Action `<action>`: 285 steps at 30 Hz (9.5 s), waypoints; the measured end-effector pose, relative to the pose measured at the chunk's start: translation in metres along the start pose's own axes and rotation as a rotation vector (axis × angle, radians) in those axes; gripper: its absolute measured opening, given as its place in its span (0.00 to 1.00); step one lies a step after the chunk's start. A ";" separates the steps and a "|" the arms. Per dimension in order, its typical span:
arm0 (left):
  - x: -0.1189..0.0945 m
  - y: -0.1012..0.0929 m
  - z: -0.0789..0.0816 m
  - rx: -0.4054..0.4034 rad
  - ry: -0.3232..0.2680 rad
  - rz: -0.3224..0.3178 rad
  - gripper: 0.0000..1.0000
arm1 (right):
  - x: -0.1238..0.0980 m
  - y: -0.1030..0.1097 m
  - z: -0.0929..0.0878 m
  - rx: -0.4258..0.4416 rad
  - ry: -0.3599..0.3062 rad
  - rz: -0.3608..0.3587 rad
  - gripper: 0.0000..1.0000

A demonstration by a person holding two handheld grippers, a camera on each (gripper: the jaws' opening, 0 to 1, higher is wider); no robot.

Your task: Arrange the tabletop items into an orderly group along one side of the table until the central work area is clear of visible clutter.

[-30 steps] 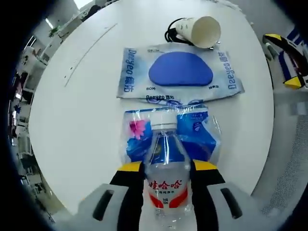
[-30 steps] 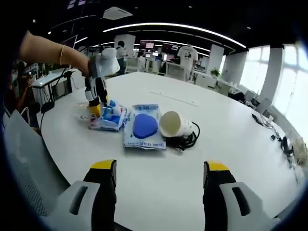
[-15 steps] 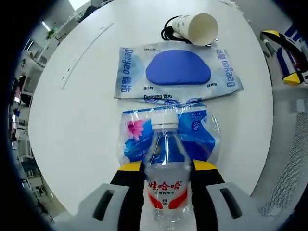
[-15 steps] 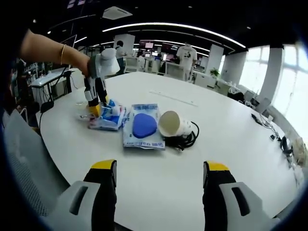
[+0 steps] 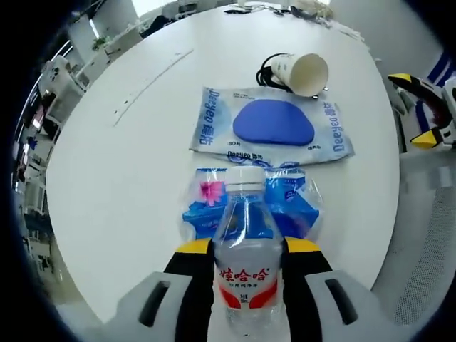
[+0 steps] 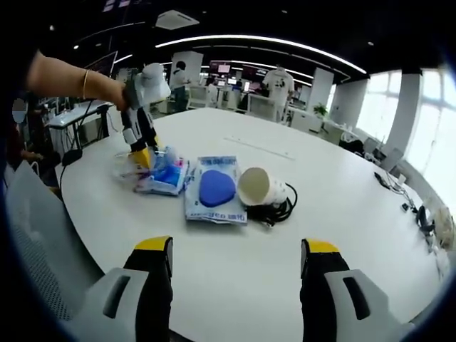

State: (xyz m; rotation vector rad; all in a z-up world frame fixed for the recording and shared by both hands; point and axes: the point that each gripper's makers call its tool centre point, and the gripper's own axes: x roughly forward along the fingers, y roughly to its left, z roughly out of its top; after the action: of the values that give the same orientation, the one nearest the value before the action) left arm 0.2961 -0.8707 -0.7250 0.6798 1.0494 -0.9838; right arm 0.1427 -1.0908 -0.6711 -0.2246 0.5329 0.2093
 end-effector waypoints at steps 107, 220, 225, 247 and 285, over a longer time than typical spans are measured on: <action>-0.095 0.216 -0.026 -0.699 -0.813 0.789 0.34 | 0.008 0.002 -0.016 0.039 0.085 0.016 0.77; -0.114 0.031 -0.001 -0.358 -0.830 0.422 0.94 | 0.119 -0.060 0.042 -0.026 0.000 0.012 0.26; -0.112 0.022 0.003 -0.350 -0.834 0.395 0.94 | 0.128 -0.060 0.039 -0.066 0.023 0.003 0.22; -0.106 -0.009 0.007 -0.293 -0.837 0.352 0.92 | 0.121 -0.072 0.059 -0.099 0.019 -0.087 0.00; -0.116 -0.067 0.041 0.012 -0.934 0.291 0.76 | 0.054 0.049 0.129 0.182 0.150 0.346 0.00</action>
State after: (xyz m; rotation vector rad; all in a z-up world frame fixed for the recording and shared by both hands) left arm 0.2320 -0.8956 -0.6024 0.2930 0.1174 -0.8969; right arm 0.2369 -1.0030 -0.5987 0.0319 0.7350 0.4808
